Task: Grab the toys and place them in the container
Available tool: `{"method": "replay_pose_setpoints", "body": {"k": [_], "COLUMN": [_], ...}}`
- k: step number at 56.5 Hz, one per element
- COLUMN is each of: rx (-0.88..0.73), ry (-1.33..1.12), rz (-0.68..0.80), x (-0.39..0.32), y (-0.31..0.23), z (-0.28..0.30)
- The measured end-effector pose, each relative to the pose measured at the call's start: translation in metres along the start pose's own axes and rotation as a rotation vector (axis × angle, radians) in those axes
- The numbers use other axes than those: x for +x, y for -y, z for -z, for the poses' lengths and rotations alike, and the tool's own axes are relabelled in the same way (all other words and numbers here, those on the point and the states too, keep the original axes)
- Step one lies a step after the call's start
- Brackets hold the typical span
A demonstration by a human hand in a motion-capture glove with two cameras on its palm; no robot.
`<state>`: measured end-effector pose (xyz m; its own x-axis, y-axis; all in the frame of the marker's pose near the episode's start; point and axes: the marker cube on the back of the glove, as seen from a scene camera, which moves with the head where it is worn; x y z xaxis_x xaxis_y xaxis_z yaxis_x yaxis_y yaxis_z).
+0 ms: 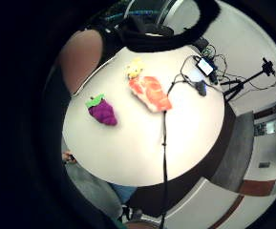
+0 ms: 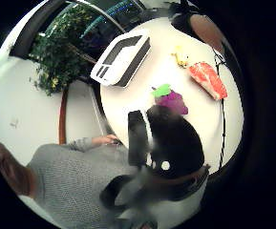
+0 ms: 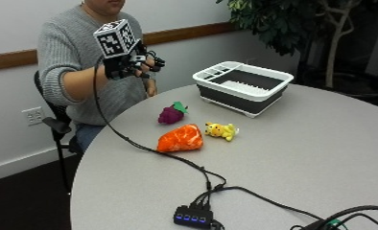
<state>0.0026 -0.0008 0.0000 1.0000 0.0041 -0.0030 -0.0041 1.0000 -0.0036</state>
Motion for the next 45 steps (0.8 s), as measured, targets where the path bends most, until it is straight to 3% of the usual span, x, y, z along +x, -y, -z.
{"method": "replay_pose_setpoints", "body": {"k": [24,38,45], "rx": [-0.02,-0.113,-0.142], "ry": [0.015,-0.004,-0.065], "rz": [-0.017,-0.102,-0.095], "x": [0.001,0.009,0.015], "y": [0.018,0.147,0.185], "z": [-0.008,-0.032,-0.041]}}
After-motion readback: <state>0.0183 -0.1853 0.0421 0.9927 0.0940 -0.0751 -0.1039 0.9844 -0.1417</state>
